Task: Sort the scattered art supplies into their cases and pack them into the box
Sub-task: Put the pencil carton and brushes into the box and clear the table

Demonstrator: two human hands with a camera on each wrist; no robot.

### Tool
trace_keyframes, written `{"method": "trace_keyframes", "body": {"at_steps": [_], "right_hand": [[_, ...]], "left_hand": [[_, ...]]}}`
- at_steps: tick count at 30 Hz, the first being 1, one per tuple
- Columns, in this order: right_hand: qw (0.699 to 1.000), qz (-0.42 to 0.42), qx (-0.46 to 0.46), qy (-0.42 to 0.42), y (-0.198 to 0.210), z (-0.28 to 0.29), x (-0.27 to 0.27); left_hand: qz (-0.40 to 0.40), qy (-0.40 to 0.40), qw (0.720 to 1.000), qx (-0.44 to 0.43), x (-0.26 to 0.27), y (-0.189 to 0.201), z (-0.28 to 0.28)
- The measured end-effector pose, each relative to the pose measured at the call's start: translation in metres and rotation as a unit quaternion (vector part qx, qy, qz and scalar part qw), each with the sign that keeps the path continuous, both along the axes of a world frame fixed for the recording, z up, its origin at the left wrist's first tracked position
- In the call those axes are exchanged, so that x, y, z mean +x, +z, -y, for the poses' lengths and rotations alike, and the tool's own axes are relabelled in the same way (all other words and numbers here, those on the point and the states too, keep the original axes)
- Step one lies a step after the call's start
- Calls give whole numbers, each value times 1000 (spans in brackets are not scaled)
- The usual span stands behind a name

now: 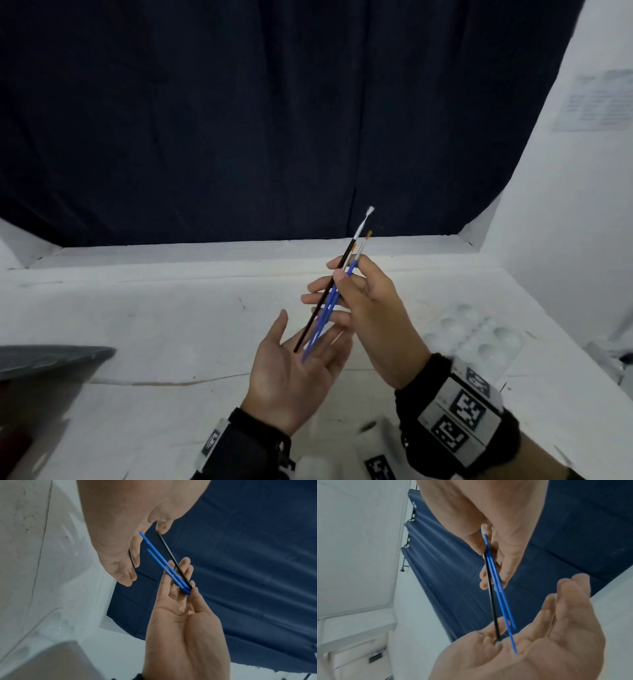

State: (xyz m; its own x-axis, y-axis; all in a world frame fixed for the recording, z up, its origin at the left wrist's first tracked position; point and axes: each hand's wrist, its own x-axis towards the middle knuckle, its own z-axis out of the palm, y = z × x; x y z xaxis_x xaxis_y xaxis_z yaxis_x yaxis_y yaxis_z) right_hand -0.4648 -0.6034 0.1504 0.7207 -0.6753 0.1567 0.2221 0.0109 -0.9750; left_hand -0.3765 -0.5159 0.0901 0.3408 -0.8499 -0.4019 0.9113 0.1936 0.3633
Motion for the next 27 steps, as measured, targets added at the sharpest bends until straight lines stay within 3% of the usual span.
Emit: {"method": "trace_keyframes", "body": {"at_steps": [7,13,20,25,27], "right_hand": [[992,-23,-45,112,1,-45,10],[975,-56,-44,212,-4,-99,24],[974,-80,-46,209,6,-170,54],[978,-96,-62,176,-1,-241,106],[978,-78,-70,178,-4,-275,133]], "left_hand": [[-28,72,997,15,-12,17,-51],[15,136,991,15,2,20,-115],[203,131,969,54,54,19,-226],[320,152,933,65,119,20,-339],[378,175,905,81,149,24,-386]]}}
